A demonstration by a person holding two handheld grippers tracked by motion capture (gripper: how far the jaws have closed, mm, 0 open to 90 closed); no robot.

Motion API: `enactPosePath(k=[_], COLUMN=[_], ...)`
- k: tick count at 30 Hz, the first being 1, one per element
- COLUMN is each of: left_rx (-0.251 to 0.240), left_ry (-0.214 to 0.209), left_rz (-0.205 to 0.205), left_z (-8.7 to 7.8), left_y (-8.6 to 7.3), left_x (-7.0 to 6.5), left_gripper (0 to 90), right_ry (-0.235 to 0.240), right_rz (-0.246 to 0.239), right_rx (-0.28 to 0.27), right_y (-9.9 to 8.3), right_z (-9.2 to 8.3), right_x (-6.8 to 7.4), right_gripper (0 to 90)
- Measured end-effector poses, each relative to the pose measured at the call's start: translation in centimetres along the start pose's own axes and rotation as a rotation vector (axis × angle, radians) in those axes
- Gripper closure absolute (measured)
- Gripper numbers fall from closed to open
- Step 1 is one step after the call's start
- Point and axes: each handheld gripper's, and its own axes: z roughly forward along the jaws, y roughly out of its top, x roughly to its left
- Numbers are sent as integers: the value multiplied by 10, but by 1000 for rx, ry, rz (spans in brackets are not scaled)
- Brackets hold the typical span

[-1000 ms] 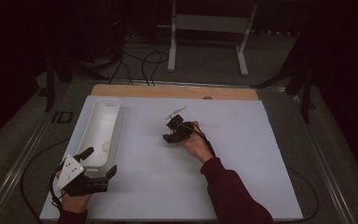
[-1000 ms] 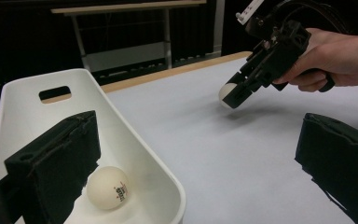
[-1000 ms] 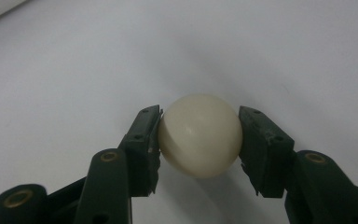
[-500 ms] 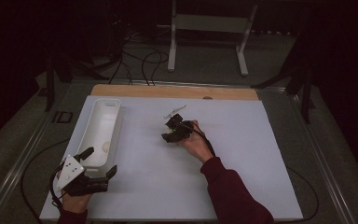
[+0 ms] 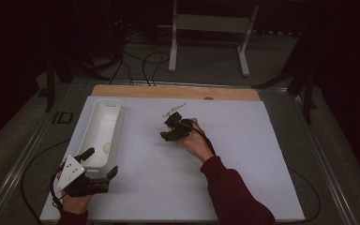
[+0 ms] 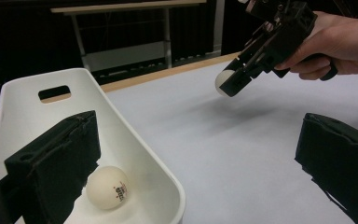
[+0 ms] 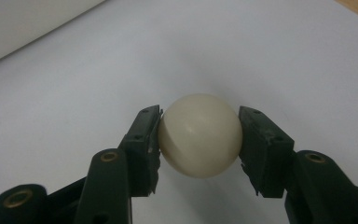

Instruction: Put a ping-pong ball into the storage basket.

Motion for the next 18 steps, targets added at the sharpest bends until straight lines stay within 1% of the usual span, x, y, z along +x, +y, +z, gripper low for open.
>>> enactPosePath(k=[8, 18], left_rx=[-1, -1], left_ry=[2, 2], left_rz=[-1, -1], left_z=[0, 0], left_y=[0, 0], left_x=[0, 0], left_gripper=[0, 0], right_ry=[2, 5], right_rz=[-2, -6], right_rx=[-11, -17], right_y=[4, 6], right_z=[-5, -8], right_x=[1, 2], right_gripper=[504, 504])
